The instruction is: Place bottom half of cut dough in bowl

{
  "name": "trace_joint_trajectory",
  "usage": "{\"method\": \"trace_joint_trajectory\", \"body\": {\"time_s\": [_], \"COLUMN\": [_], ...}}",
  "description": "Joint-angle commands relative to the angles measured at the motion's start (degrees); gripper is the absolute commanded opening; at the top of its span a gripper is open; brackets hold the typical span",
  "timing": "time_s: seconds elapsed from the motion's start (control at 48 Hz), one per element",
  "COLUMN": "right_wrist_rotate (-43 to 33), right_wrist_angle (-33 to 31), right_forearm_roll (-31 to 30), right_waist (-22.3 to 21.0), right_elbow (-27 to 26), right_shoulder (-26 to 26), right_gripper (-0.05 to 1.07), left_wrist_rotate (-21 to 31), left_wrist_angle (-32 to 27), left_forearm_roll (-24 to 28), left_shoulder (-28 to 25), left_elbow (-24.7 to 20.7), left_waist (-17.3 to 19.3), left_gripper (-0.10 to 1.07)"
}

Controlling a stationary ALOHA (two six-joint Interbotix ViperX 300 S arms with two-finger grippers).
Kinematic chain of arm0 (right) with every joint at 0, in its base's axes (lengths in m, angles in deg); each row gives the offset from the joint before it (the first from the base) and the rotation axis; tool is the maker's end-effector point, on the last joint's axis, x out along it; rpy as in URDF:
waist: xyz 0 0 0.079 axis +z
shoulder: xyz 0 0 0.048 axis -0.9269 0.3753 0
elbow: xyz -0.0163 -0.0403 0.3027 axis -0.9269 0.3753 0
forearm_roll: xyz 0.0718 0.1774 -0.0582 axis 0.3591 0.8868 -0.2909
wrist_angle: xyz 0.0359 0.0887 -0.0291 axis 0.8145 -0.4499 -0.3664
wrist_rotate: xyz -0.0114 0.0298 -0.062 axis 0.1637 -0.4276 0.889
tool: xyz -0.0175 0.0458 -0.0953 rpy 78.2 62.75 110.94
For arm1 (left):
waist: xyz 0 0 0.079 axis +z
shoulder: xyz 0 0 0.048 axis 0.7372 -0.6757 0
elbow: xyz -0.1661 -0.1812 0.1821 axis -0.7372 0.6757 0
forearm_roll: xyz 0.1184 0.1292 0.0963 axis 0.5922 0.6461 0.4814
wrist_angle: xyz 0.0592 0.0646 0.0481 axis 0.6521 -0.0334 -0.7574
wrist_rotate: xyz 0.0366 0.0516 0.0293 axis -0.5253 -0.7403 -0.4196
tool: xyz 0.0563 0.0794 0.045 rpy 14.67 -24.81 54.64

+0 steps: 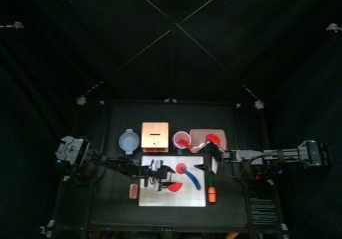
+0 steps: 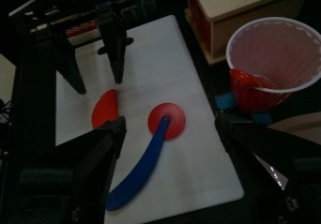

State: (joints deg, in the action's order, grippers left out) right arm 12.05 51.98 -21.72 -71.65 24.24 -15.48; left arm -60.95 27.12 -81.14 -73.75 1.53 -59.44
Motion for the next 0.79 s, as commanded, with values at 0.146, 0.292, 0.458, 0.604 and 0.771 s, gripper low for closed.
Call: {"method": "trace_joint_trajectory", "body": {"time_s": [0.146, 0.292, 0.458, 0.604, 0.771], "right_wrist_rotate": [0.0, -0.1, -0.1, -0.1, -0.1], "right_wrist_angle": [0.4, 0.4, 0.4, 0.4, 0.4], "right_forearm_roll": [-0.1, -0.1, 0.1, 0.3, 0.3], "right_waist": [0.4, 0.4, 0.5, 0.5, 0.6], "right_elbow": [0.0, 0.2, 0.3, 0.3, 0.3], "right_shoulder": [-0.4, -0.4, -0.3, -0.3, -0.3], "right_gripper": [1.04, 1.04, 1.04, 1.04, 1.04], "left_wrist_rotate": [0.0, 0.2, 0.2, 0.2, 0.1], "left_wrist_angle": [-7.9, -12.5, -13.6, -13.6, -13.9], "left_forearm_roll": [-0.5, -0.7, -0.6, -1.0, -1.0], "left_shoulder": [-2.8, -3.2, -3.3, -3.3, -4.1], "left_elbow": [-4.2, -5.6, -5.7, -5.7, -5.4], "left_waist": [-1.7, -1.8, -2.2, -2.0, -2.2], "left_gripper": [0.89, 0.93, 1.02, 1.03, 1.03]}}
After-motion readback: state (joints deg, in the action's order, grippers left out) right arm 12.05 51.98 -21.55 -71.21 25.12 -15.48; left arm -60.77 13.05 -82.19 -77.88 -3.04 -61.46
